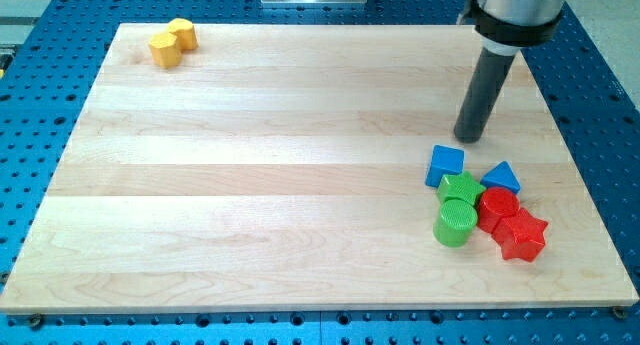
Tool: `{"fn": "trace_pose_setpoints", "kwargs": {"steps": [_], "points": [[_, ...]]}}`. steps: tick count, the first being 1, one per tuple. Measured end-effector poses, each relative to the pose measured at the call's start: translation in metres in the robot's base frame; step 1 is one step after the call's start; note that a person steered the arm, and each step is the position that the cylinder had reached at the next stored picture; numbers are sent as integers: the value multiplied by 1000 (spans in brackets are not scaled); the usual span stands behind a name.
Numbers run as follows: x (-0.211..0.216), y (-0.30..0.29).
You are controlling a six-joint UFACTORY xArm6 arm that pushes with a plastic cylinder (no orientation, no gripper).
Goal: Push the blue triangle into the blue cube
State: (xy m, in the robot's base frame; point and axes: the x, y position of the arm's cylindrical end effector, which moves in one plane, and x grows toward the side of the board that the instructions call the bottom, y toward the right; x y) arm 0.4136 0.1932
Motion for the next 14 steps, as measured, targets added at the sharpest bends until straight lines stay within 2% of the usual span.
{"fn": "trace_pose_setpoints", "kwargs": {"steps": [1,3,4,5,7,10,12,13,14], "points": [[0,25],[42,137],[114,144],[137,122],[110,81],[97,-11],[85,-43],[83,-32],[94,31]]}}
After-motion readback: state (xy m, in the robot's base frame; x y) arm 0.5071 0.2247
